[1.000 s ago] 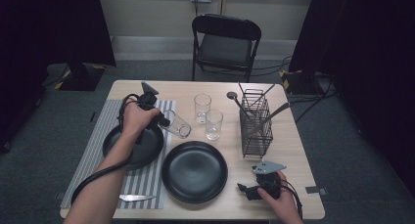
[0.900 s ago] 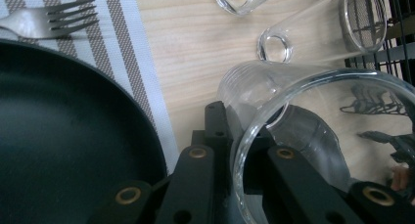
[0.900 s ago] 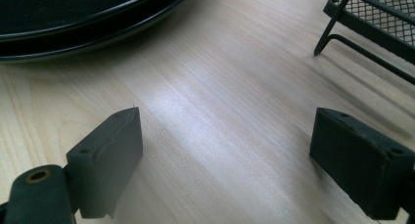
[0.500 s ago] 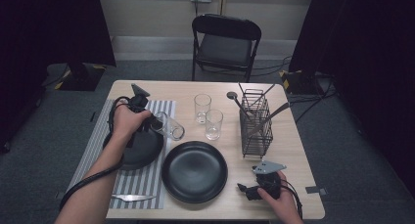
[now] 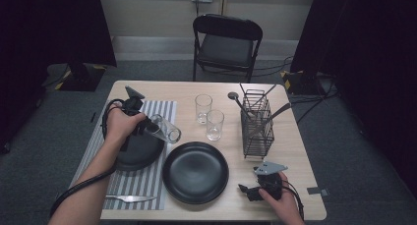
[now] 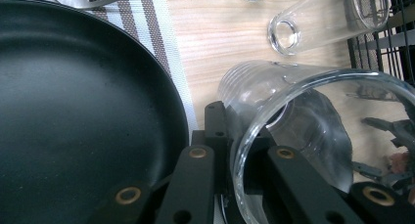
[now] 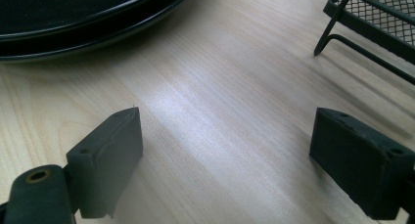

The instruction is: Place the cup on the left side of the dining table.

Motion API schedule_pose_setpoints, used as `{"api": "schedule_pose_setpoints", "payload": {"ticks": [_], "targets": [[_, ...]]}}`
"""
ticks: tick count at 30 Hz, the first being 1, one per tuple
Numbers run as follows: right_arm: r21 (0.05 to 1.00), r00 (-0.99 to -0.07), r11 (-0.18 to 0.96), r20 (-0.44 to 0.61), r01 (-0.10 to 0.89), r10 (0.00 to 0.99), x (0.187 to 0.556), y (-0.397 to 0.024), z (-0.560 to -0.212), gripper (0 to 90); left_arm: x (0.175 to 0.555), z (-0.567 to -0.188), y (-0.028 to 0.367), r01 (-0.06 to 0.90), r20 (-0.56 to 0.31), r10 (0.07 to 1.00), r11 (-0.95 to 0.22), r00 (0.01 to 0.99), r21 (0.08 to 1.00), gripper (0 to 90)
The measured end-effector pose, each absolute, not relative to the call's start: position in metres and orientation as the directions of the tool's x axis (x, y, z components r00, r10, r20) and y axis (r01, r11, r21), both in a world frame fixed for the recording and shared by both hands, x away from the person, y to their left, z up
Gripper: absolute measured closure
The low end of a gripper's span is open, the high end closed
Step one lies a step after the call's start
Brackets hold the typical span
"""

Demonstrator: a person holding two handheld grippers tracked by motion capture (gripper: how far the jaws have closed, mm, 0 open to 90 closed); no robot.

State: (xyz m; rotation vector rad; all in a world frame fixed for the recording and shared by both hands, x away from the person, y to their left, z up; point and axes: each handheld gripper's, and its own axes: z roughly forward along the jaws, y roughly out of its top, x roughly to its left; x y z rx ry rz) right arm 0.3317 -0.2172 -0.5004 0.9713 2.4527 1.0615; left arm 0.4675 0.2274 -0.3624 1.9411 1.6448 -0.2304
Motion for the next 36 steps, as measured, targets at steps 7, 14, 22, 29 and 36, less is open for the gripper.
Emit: {"api": "schedule_pose_setpoints", "payload": {"ticks": [7,14,22,29,36], "targets": [[0.730,-0.727,0.499,-0.004,0.468,0.686,0.332,-0.217,-0.500,11.5,0.462,-0.360,0.233,0.947,-0.484,0.846,-0.070,0.224,0.315,85.4],[0.730,-0.727,0.499,-0.003,0.468,0.686,0.332,-0.217,-0.500,11.5,0.457,-0.357,0.238,0.944,-0.485,0.844,-0.072,0.229,0.321,85.4],[0.730,-0.727,0.498,-0.002,0.468,0.686,0.332,-0.217,-0.500,11.5,0.452,-0.357,0.244,0.946,-0.488,0.844,-0.068,0.225,0.318,85.4],[0.729,-0.727,0.499,-0.004,0.468,0.687,0.332,-0.217,-0.500,11.5,0.447,-0.356,0.248,0.946,-0.483,0.846,-0.072,0.226,0.316,85.4],[0.730,-0.727,0.499,-0.004,0.467,0.686,0.332,-0.217,-0.500,11.5,0.444,-0.355,0.249,0.946,-0.478,0.849,-0.071,0.224,0.316,85.4]]}}
